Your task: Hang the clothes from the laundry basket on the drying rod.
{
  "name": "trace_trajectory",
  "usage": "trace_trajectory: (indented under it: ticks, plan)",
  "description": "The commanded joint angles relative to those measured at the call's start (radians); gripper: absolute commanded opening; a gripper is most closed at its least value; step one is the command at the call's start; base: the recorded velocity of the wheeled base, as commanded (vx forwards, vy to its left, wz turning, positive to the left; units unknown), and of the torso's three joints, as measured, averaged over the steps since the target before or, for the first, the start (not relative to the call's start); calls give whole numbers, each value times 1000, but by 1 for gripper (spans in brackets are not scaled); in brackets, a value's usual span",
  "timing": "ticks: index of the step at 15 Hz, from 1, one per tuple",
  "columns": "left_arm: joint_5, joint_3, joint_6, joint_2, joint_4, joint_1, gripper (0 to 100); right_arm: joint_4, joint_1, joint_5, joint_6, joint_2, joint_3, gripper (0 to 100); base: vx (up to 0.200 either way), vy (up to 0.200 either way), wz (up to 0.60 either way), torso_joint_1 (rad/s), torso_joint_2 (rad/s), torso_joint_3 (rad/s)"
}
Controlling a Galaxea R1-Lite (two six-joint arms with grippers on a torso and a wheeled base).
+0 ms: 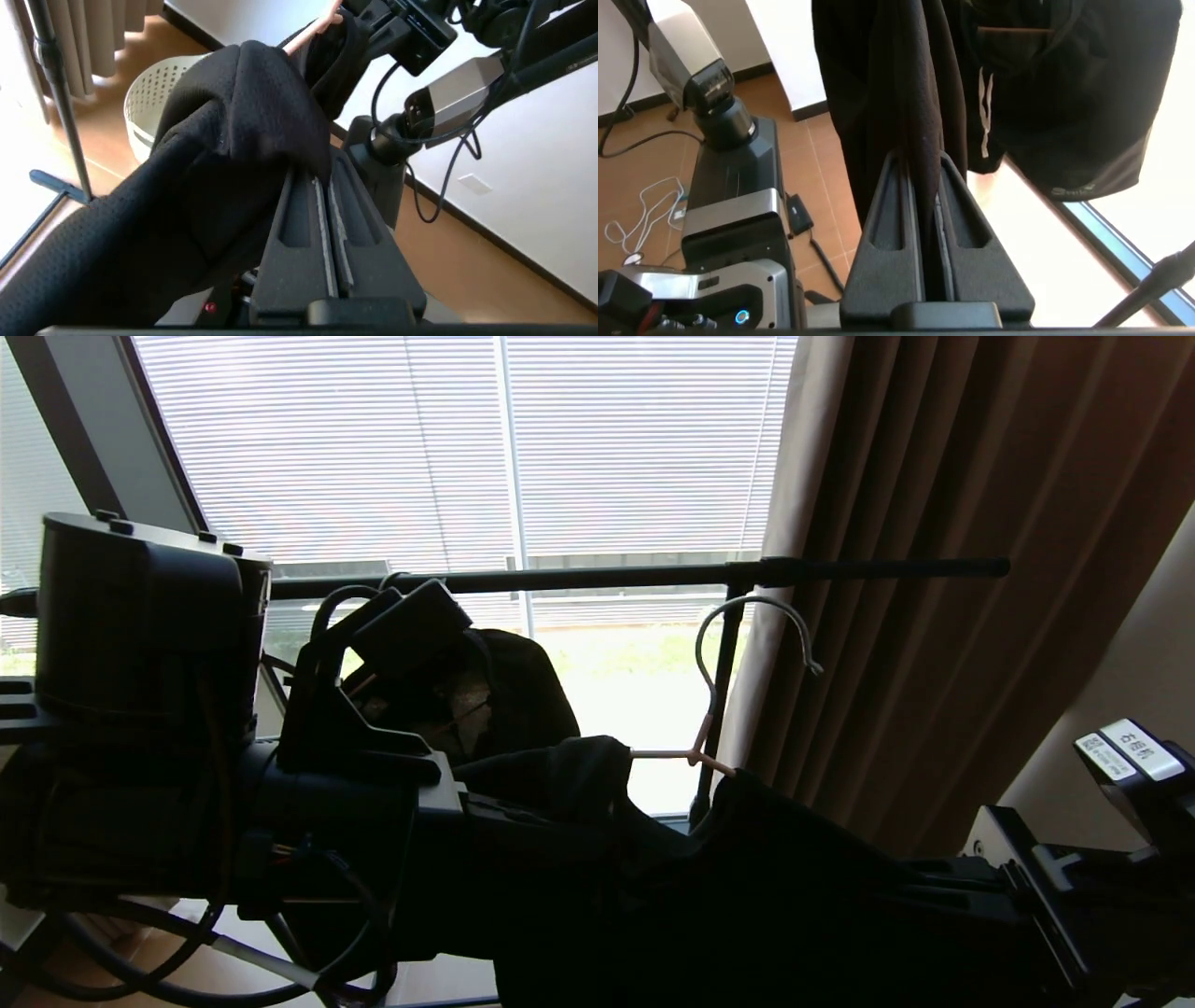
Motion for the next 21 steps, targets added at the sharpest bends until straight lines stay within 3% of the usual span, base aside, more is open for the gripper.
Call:
trace_trajectory:
  ticks: [1, 6, 10, 11, 16, 18, 21]
  plan:
    - [0, 14, 4, 2, -8, 3, 0, -16, -1, 0, 2, 3, 17, 0, 0, 0, 0, 0, 0, 0]
    - [0, 68, 6, 0, -102, 3, 0, -18, -1, 0, 2, 8, 17, 0, 0, 0, 0, 0, 0, 0]
    - [0, 74, 12, 6, -111, 1, 0, -24, -1, 0, 2, 8, 20, 0, 0, 0, 0, 0, 0, 0]
    - [0, 74, 12, 8, -114, 1, 100, -24, -1, 0, 2, 8, 20, 0, 0, 0, 0, 0, 0, 0]
    - [15, 74, 9, -14, -114, 3, 100, -24, -4, 0, 2, 11, 21, 0, 0, 0, 0, 0, 0, 0]
    - [89, 84, 20, -66, -110, 12, 100, -23, -39, 1, 5, 11, 20, 0, 0, 0, 0, 0, 0, 0]
    - [97, 138, 38, -147, -108, 101, 100, -26, -84, 9, 8, 31, 17, 0, 0, 0, 0, 0, 0, 0]
